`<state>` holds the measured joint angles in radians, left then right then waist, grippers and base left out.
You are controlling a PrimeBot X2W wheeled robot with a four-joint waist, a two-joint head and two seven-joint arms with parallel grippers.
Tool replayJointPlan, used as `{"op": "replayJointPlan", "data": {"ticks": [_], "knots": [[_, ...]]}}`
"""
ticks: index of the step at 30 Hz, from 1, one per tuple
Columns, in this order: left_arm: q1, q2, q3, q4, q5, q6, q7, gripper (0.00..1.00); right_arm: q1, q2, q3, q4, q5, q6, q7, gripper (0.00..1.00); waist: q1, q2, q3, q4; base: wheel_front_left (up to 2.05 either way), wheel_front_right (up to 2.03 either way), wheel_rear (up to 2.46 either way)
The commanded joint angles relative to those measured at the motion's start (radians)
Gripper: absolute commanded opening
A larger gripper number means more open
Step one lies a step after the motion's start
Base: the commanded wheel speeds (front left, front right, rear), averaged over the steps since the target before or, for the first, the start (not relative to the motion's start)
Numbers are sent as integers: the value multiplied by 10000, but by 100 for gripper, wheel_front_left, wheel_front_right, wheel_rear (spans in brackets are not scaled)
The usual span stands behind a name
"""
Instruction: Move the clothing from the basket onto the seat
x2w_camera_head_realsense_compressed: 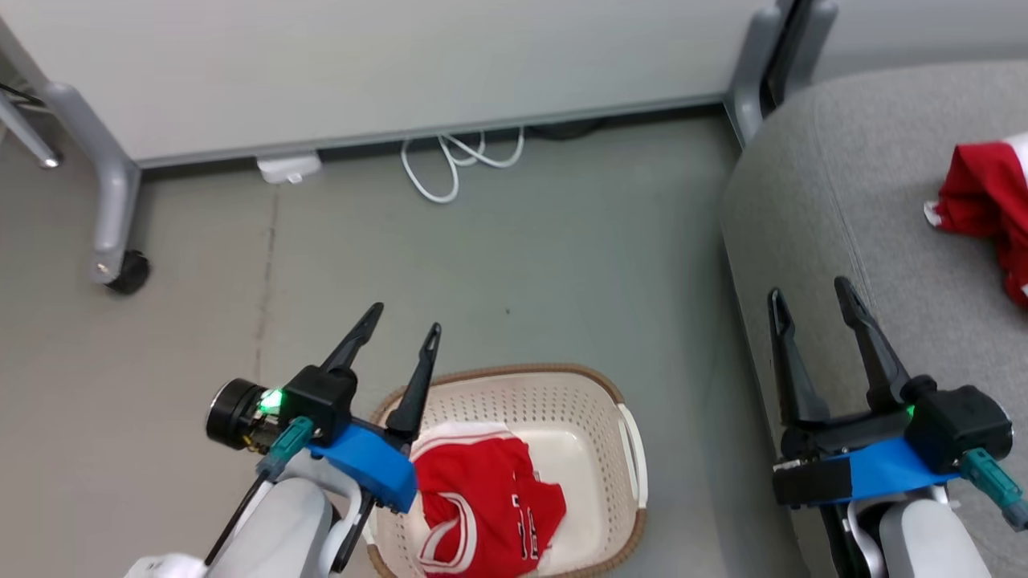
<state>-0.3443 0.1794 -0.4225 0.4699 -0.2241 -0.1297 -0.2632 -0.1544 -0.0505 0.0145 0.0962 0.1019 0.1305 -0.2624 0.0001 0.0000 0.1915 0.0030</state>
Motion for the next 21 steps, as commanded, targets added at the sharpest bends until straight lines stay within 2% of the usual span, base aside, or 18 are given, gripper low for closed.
{"op": "replayJointPlan", "data": {"ticks": [1, 12, 21], "knots": [[-282, 52, -129, 173, -78, -7, -24, 100, -195, 3, 17, -69, -22, 5, -38, 100, -1, 0, 533, -380, 0, 0, 0], [-1951, 414, -2489, 2593, -690, -7, -24, 100, -1043, 2, 175, -378, -3, 5, -38, 100, -1, 0, 2153, -1264, 0, 0, 0], [-3301, 539, -4802, 4845, -1356, -8, 94, 100, -1685, 2, 384, -751, -11, 5, -38, 100, -1, 0, 3503, -1749, 0, 0, 0]]}}
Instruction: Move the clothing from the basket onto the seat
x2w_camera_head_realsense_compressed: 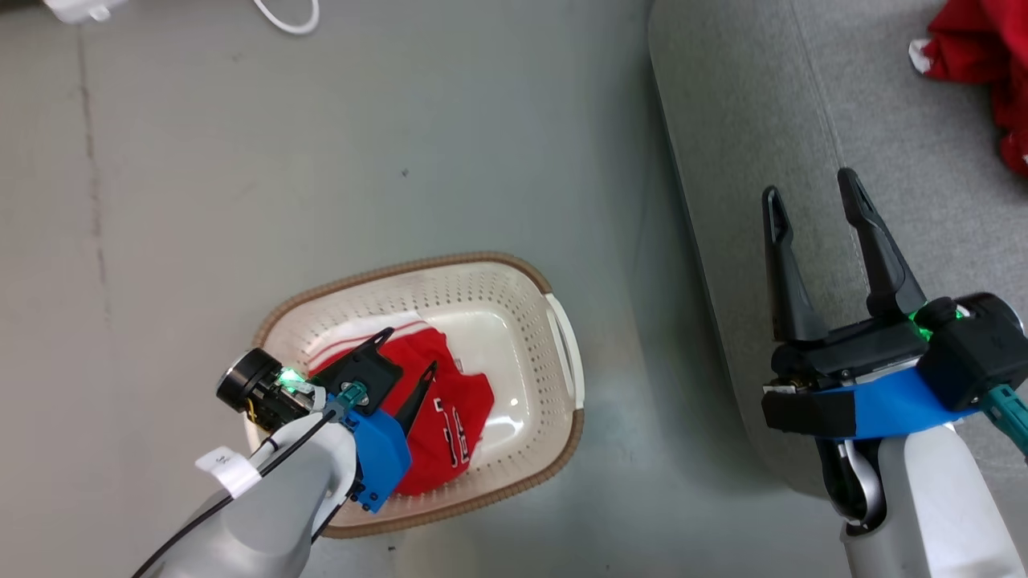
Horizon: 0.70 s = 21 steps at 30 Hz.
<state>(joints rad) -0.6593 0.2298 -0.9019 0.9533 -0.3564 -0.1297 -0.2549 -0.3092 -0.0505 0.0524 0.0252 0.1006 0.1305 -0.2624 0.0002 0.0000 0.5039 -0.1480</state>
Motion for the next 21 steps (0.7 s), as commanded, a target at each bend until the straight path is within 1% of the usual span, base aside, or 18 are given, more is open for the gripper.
{"op": "replayJointPlan", "data": {"ticks": [1, 6, 9, 13, 17, 21], "knots": [[-321, 60, -267, 197, -102, -8, 55, 100, -194, 4, 40, -98, 10, 5, -38, 100, -2, 0, 538, -288, 0, 0, 0], [-915, 214, -1545, 958, -485, -8, 368, 100, -470, 4, 229, -316, -35, 5, -38, 100, -2, 0, 1223, -475, 0, 0, 0], [-1255, 341, -2289, 1329, -733, -8, 817, 100, -624, 4, 304, -465, -72, 5, -38, 100, -2, 0, 1618, -554, 0, 0, 0], [-1702, 435, -3119, 1517, -1002, -8, 1149, 100, -783, 2, 348, -721, -121, 6, -38, 100, -2, 0, 2139, -627, 0, 0, 0], [-2138, 638, -3590, 1669, -1057, -8, 1596, 100, -902, 4, 421, -972, -162, 4, -38, 100, -2, 0, 2677, -704, 0, 0, 0], [-2483, 705, -3752, 1813, -861, -9, 2263, 100, -1039, 2, 451, -1238, -208, 4, -38, 100, -2, 0, 3174, -755, 0, 0, 0]]}}
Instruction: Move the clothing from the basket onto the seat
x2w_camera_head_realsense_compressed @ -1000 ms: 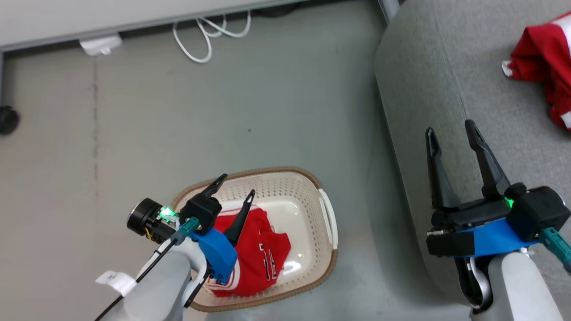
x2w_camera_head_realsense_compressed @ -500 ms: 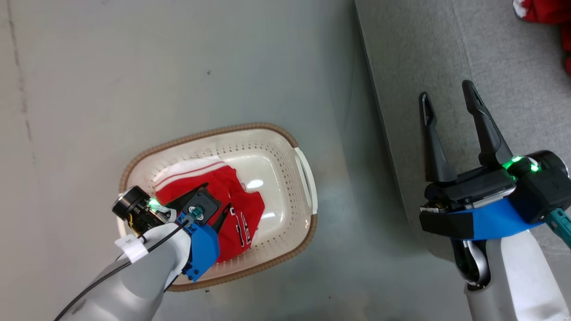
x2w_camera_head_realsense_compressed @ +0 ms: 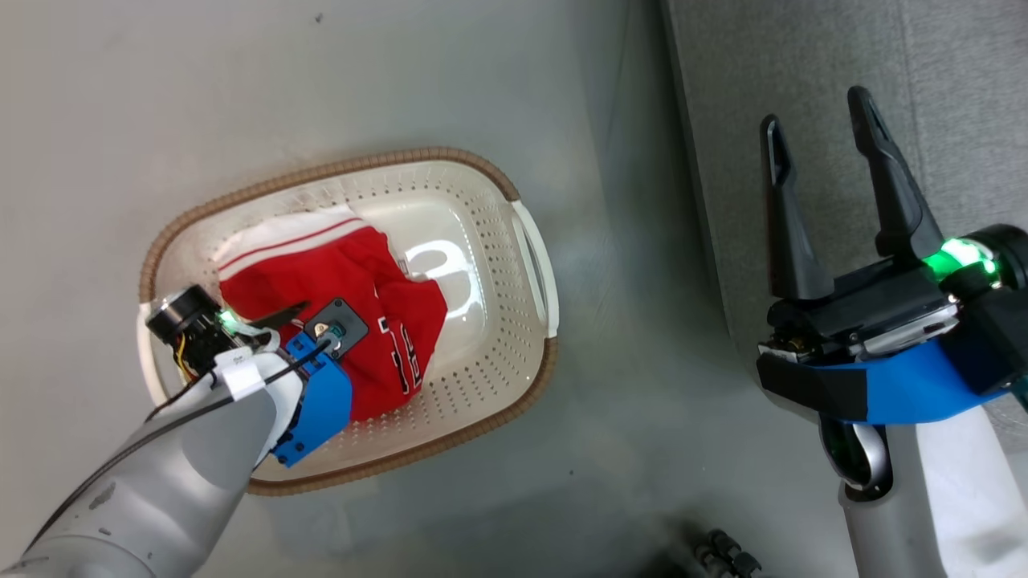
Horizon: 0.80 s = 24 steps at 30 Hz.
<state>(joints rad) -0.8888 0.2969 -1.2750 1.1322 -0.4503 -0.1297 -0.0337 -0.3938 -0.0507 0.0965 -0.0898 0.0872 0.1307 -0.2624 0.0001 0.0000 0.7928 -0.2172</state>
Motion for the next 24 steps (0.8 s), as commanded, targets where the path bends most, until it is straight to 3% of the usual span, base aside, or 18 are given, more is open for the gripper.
{"op": "replayJointPlan", "data": {"ticks": [1, 10, 24], "knots": [[-271, 56, -39, 40, 197, -9, 215, 100, -216, 6, 16, -152, -79, 4, -38, 100, -1, 0, 399, -76, 0, 0, 0], [-666, 303, -75, 107, 1625, -9, 842, 100, -428, 6, 106, -521, -137, 2, -38, 100, -1, 0, 1120, -229, 0, 0, 0], [-1641, 252, -76, 755, 2189, -9, 516, 100, -178, 4, 127, -1500, -265, 2, -38, 100, -1, 0, 2190, -431, 0, 0, 0]]}}
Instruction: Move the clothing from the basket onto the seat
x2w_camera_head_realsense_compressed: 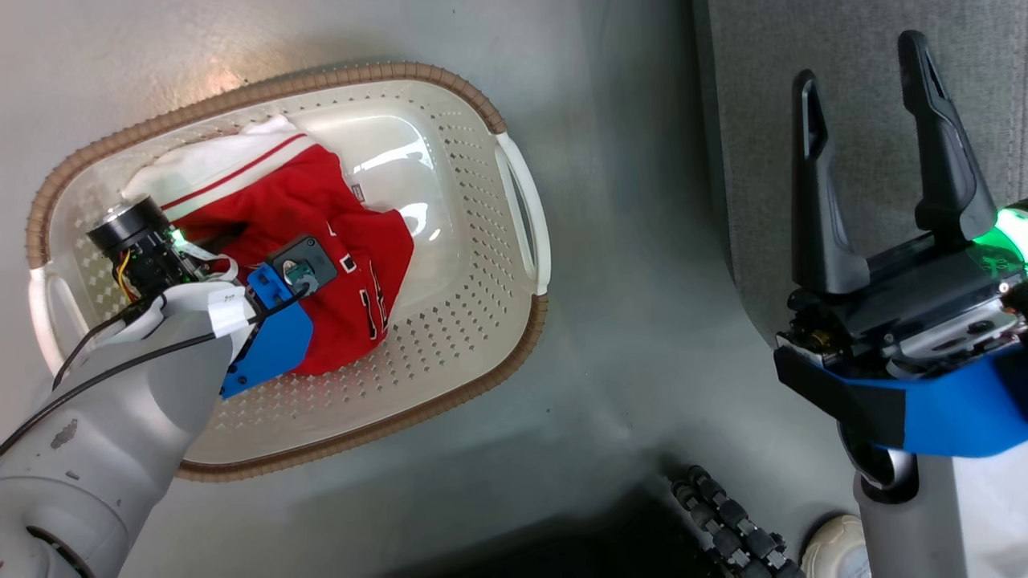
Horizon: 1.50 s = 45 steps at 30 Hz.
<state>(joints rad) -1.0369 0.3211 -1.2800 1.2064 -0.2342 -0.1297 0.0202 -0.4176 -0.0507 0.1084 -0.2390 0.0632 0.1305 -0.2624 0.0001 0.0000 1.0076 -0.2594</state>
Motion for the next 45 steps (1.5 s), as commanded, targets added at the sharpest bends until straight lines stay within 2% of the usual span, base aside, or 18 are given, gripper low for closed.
{"op": "replayJointPlan", "data": {"ticks": [1, 12, 13, 14, 25, 45], "knots": [[-200, 2, -26, 54, 54, -9, -32, 100, 88, 6, 20, -99, -32, 6, -38, 100, -1, 0, 101, -12, 0, 0, 0], [-289, -348, -27, 334, 78, -9, -21, 100, 543, 6, -65, -828, -275, 6, -38, 100, -1, 0, 310, 118, 0, 0, 0], [-283, -369, -27, 361, 105, -9, 22, 33, 579, 6, -66, -871, -294, 6, -38, 100, -1, 0, 307, 128, 0, 0, 0], [-308, -390, -27, 382, 138, -9, 57, 0, 598, 6, -67, -912, -327, 4, -38, 100, -1, 0, 306, 140, 0, 0, 0], [-444, -666, -27, 452, -91, -9, -273, 0, 265, 5, -74, -788, -352, 4, -38, 100, -1, 0, 65, 308, 0, 0, 0], [764, -1337, -19, 514, -1671, -9, -2249, 0, 206, 5, -181, 421, -286, 6, -38, 100, -1, 0, -2424, 967, 0, 0, 0]]}}
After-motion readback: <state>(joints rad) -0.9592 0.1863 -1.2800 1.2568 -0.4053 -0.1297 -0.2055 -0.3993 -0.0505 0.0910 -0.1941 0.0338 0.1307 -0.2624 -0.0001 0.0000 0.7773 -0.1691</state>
